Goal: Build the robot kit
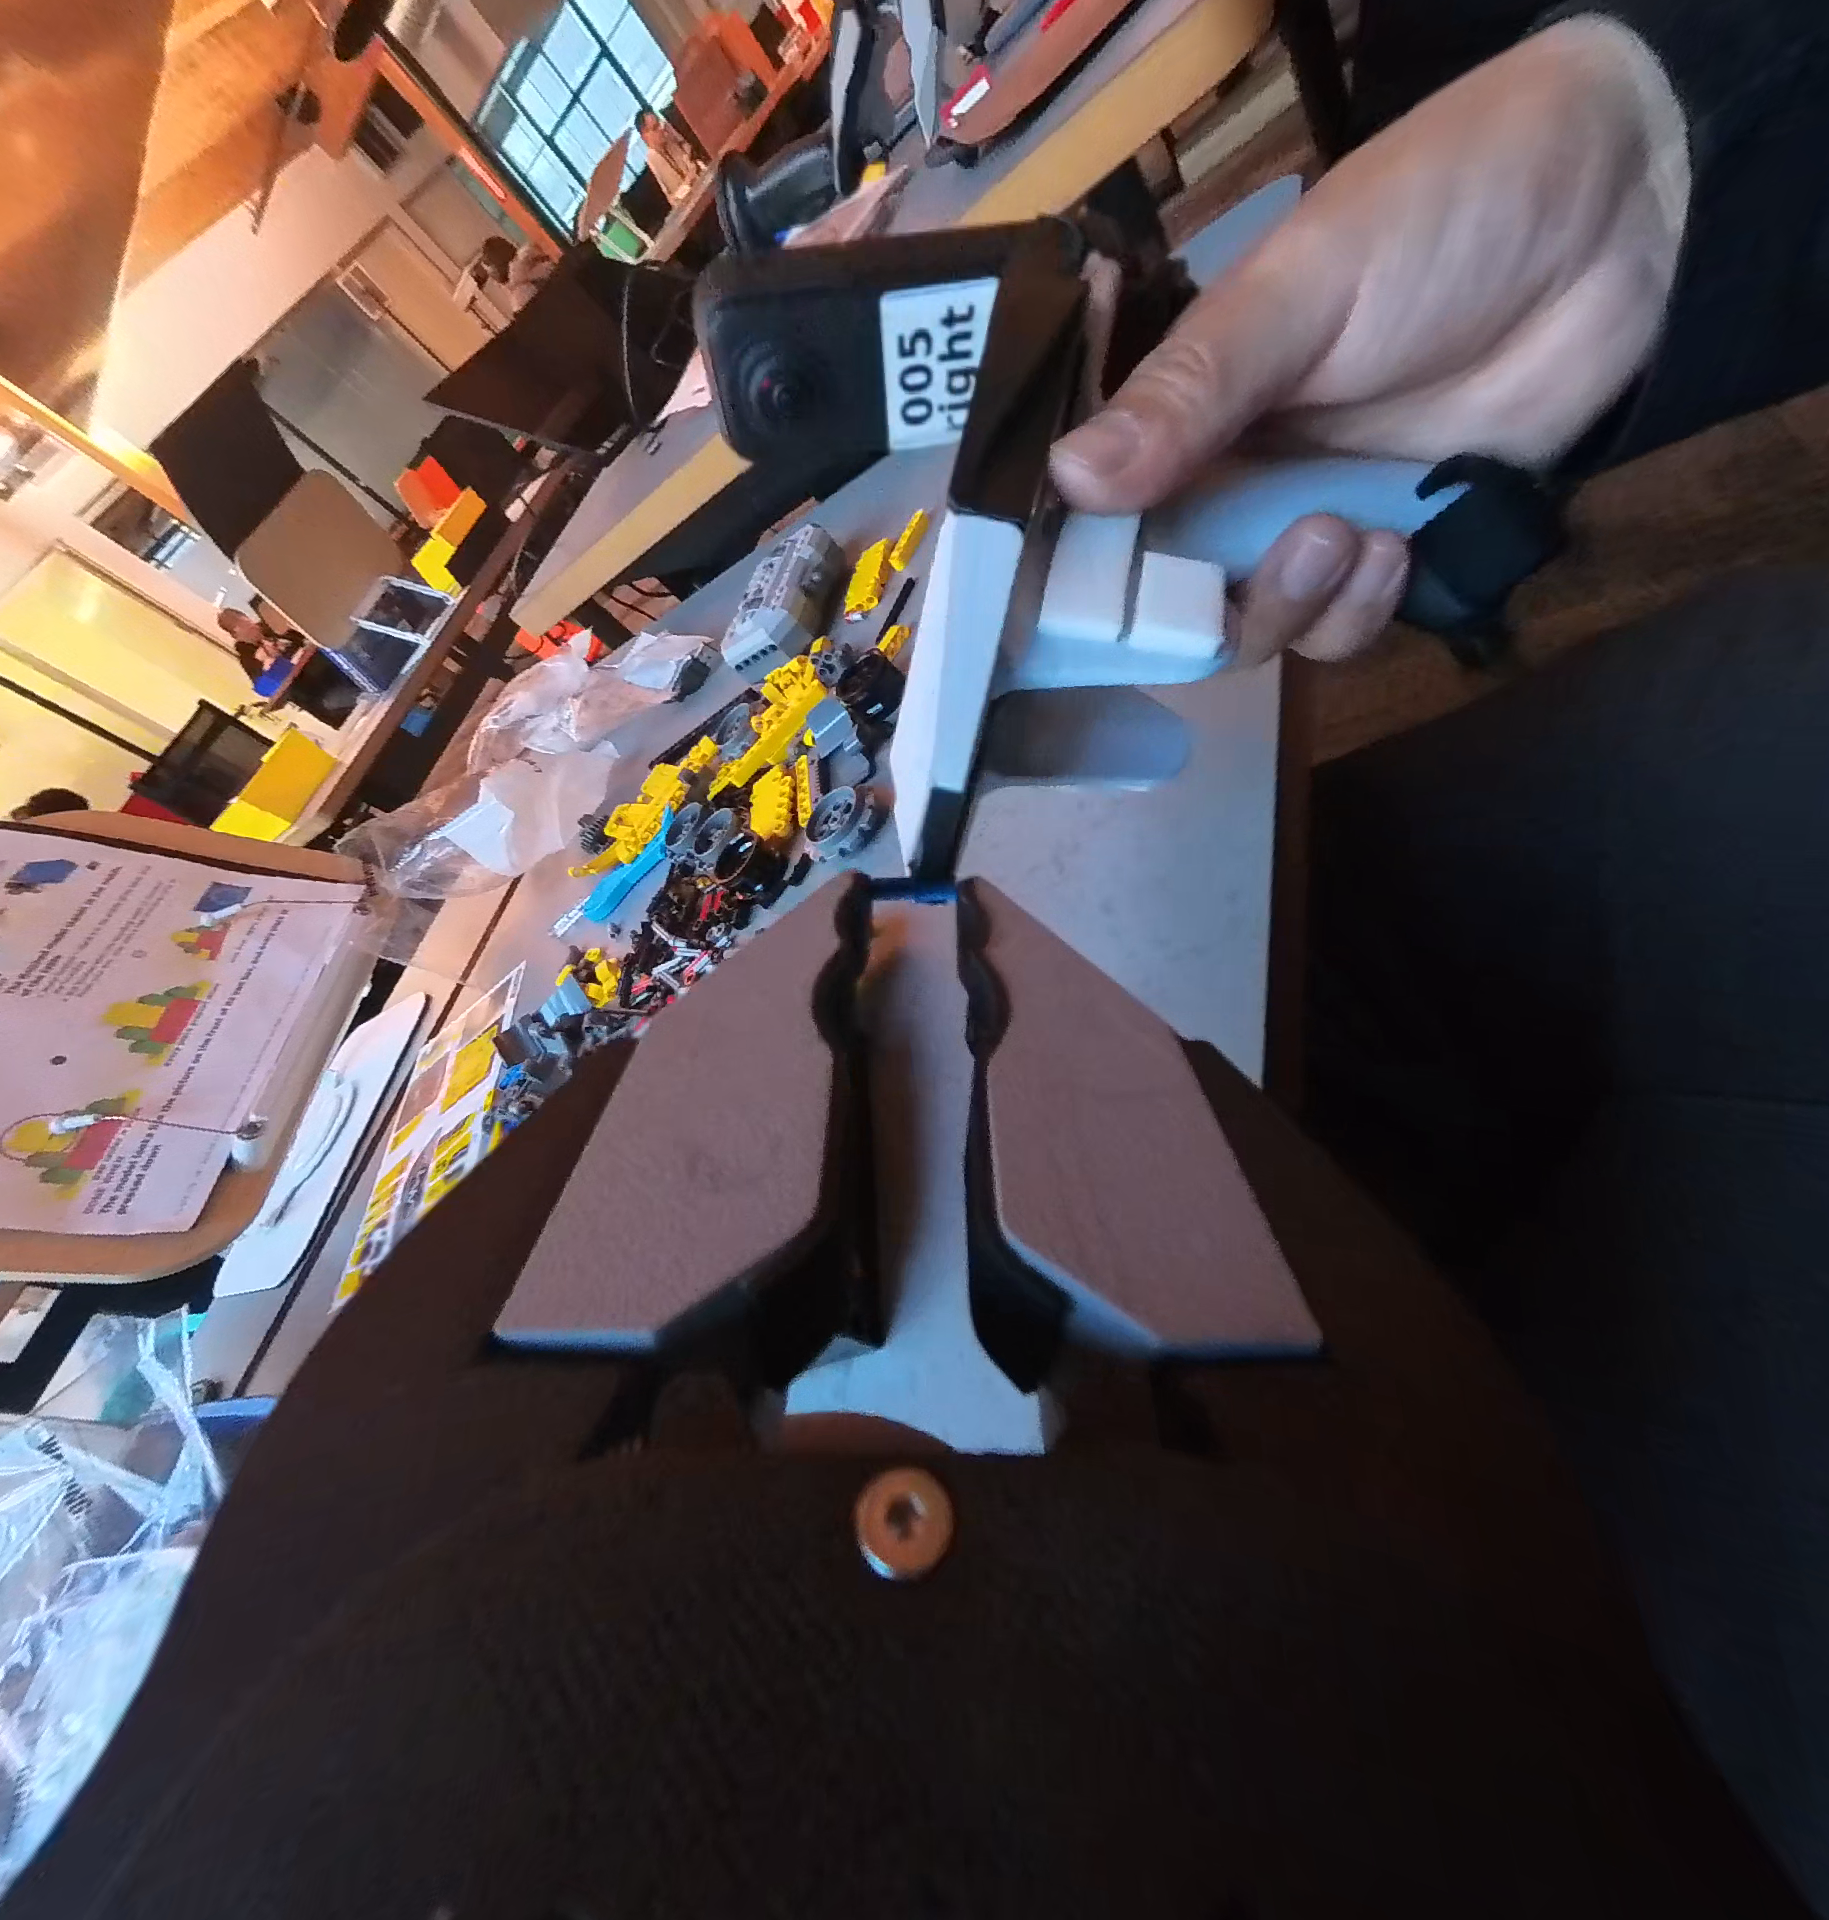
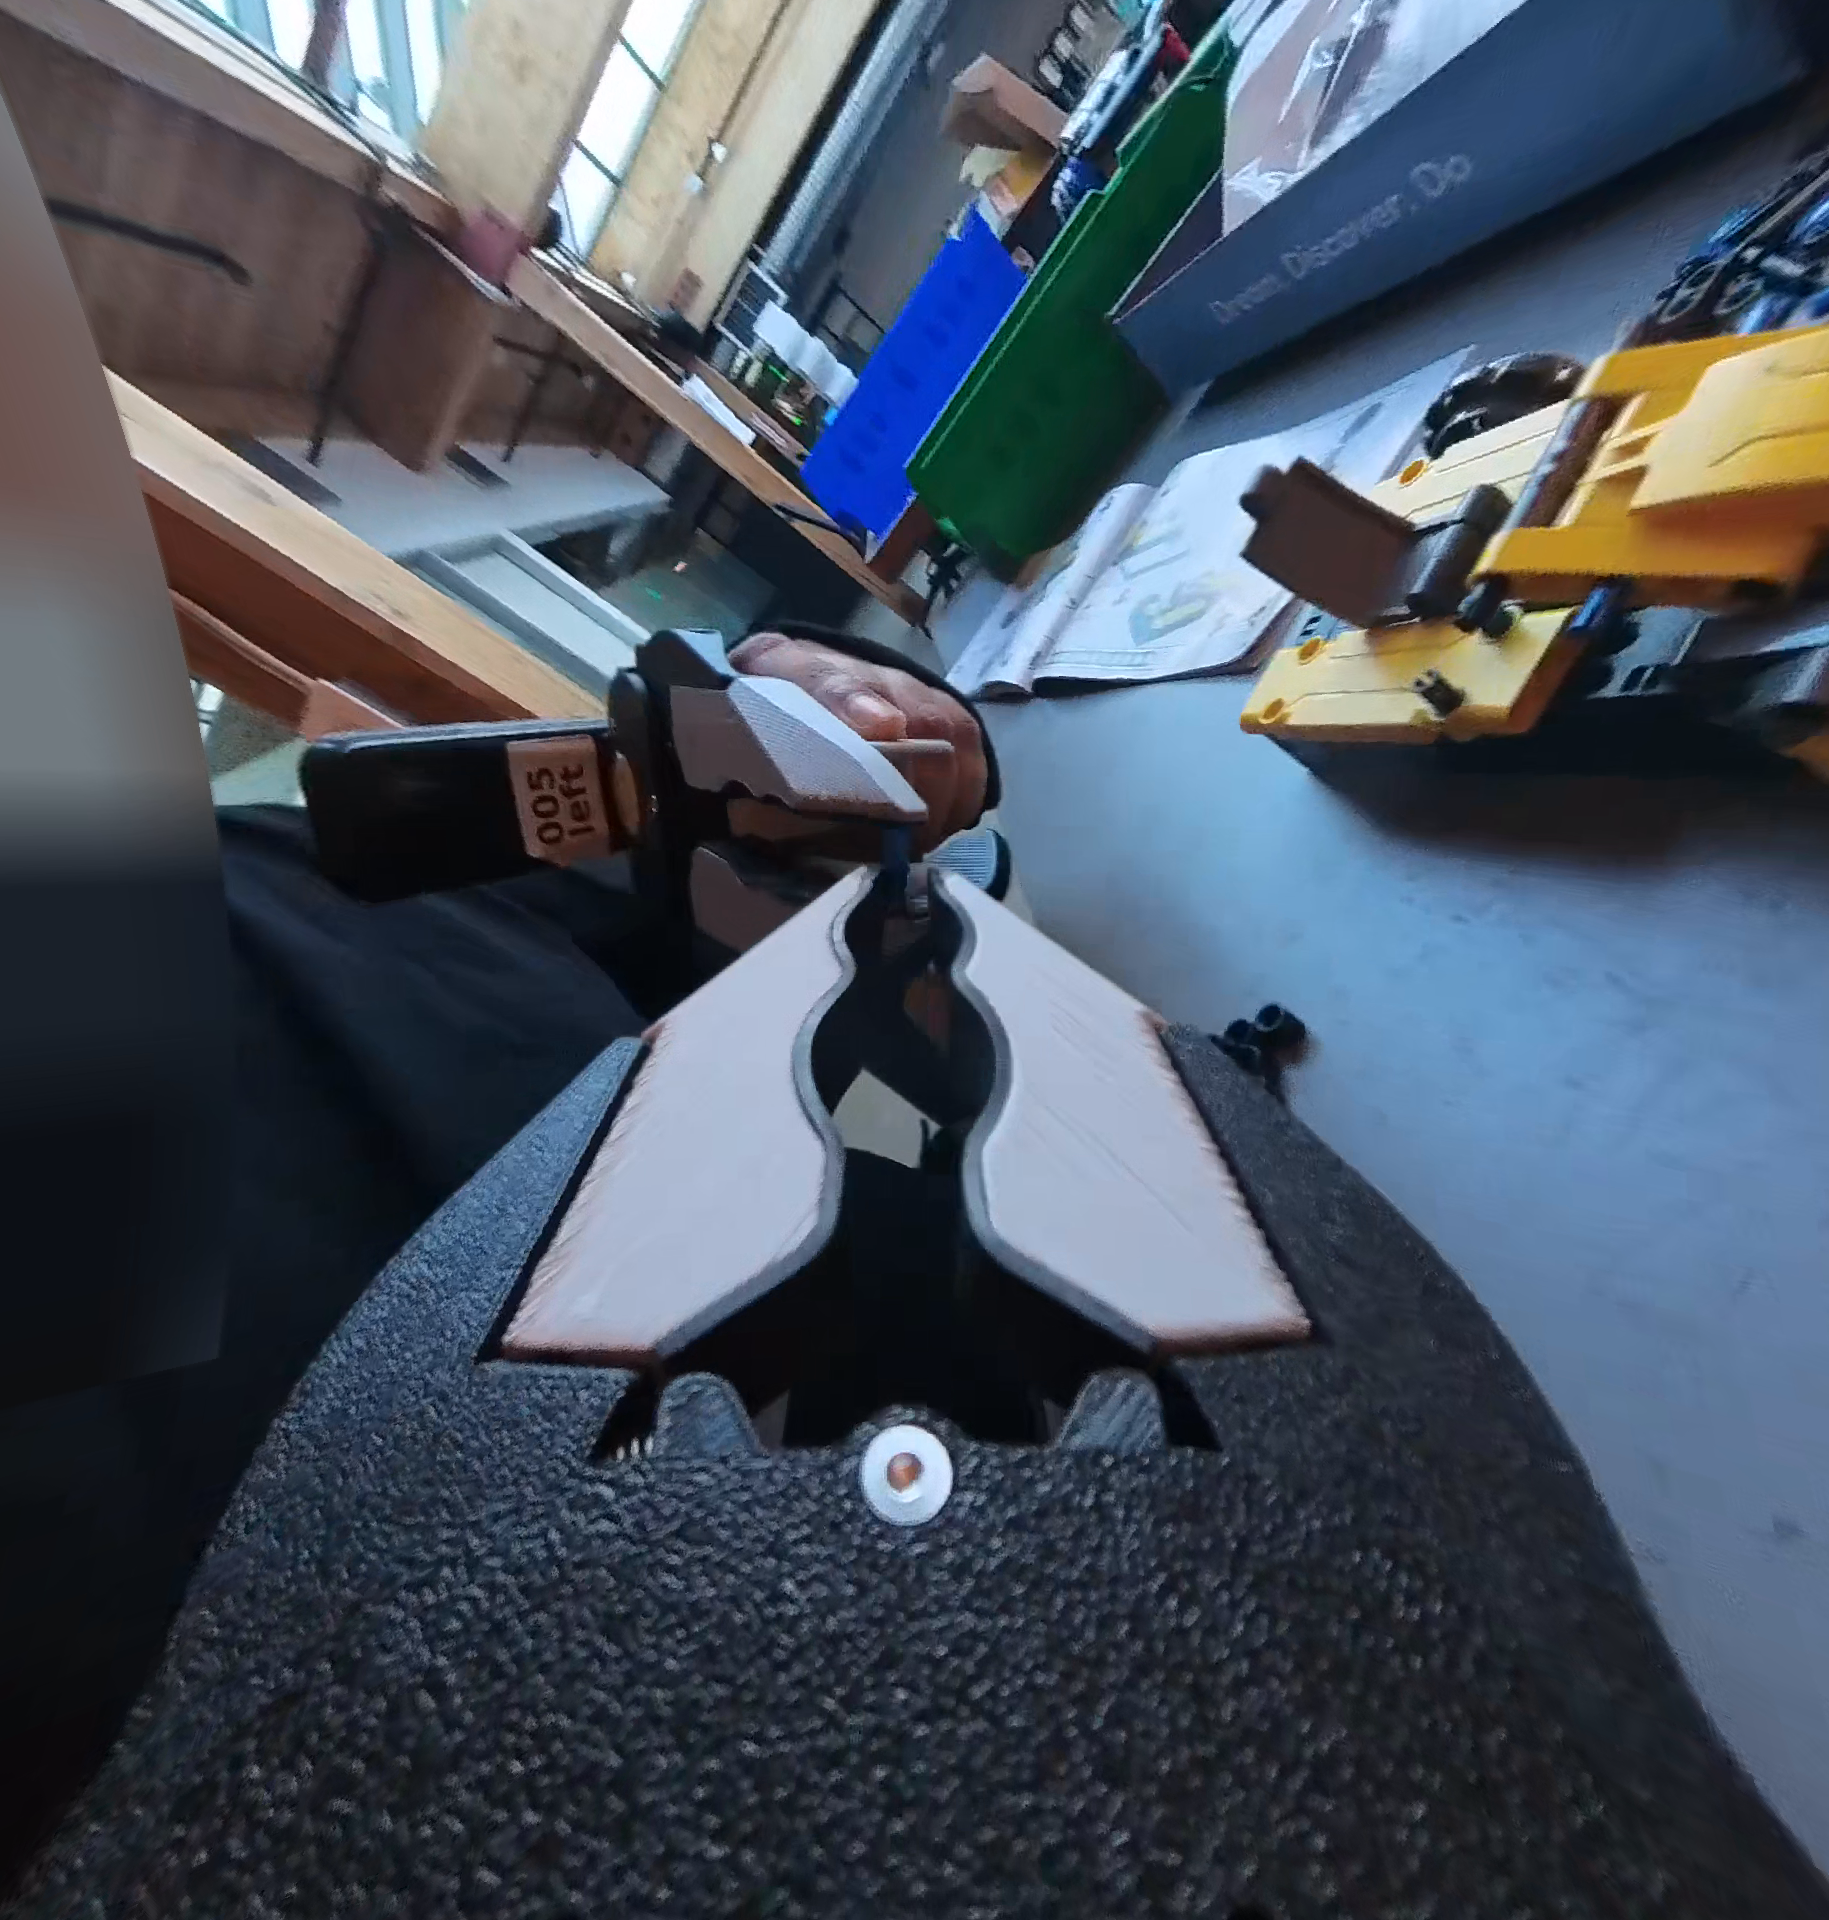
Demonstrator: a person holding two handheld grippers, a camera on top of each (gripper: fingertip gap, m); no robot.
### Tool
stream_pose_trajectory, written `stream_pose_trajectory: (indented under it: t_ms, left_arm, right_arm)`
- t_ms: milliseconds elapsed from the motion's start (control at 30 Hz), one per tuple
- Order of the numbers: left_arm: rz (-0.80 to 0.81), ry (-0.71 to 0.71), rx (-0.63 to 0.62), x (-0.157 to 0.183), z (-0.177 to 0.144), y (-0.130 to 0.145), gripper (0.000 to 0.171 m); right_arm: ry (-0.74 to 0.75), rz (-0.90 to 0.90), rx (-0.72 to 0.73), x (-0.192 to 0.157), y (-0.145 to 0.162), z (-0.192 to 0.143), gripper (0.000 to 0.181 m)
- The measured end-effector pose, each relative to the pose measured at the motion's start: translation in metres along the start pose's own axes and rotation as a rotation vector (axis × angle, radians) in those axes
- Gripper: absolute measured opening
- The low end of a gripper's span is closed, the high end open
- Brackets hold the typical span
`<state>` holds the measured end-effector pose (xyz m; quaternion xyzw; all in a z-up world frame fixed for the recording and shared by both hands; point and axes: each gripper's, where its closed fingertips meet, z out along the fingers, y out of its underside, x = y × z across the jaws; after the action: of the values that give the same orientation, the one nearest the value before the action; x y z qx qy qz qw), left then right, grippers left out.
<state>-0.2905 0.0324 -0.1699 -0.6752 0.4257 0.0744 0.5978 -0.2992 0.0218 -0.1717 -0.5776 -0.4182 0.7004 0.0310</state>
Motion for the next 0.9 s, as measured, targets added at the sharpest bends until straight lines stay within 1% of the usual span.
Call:
stream_pose_trajectory:
  t_ms: [67, 233, 300, 400, 433, 533, 600, 633, 733, 767, 800, 900]
  left_arm:
    - [0.000, 0.031, 0.006, 0.002, 0.001, 0.000, 0.013]
    - [0.068, 0.079, -0.001, 0.006, 0.002, 0.004, 0.013]
    - [0.097, 0.092, -0.006, 0.008, 0.003, 0.005, 0.013]
    - [0.124, 0.088, -0.016, 0.006, 0.003, 0.006, 0.013]
    - [0.109, 0.088, -0.019, 0.006, 0.003, 0.007, 0.013]
    - [-0.028, 0.093, -0.030, 0.003, 0.002, 0.008, 0.013]
    - [-0.156, 0.052, -0.049, -0.007, 0.001, 0.011, 0.025]
    - [-0.241, 0.041, -0.060, -0.010, 0.000, 0.013, 0.027]
    - [-0.559, 0.128, -0.053, -0.002, -0.002, 0.012, 0.023]
    - [-0.643, 0.167, -0.044, 0.002, -0.002, 0.010, 0.022]
    - [-0.707, 0.198, -0.028, 0.004, -0.002, 0.007, 0.021]
    - [-0.836, 0.206, 0.003, -0.002, -0.001, 0.008, 0.020]
  right_arm:
    - [0.001, -0.005, -0.008, 0.001, -0.002, -0.002, 0.012]
    - [-0.010, 0.001, -0.047, 0.001, 0.002, 0.001, 0.011]
    - [-0.006, -0.001, -0.035, 0.002, 0.001, 0.002, 0.004]
    - [-0.032, 0.026, -0.006, 0.003, -0.001, 0.003, 0.004]
    - [-0.044, 0.043, 0.009, 0.003, -0.001, 0.004, 0.004]
    - [-0.069, 0.065, 0.057, 0.004, -0.005, 0.005, 0.004]
    - [-0.073, 0.054, 0.097, 0.003, -0.010, 0.004, 0.004]
    - [-0.076, 0.045, 0.120, 0.002, -0.013, 0.003, 0.003]
    - [-0.084, 0.000, 0.181, -0.001, -0.021, 0.003, 0.003]
    - [-0.083, -0.020, 0.190, -0.002, -0.022, 0.004, 0.003]
    - [-0.081, -0.041, 0.193, -0.003, -0.022, 0.005, 0.003]
    - [-0.061, -0.103, 0.219, -0.004, -0.024, 0.007, 0.003]
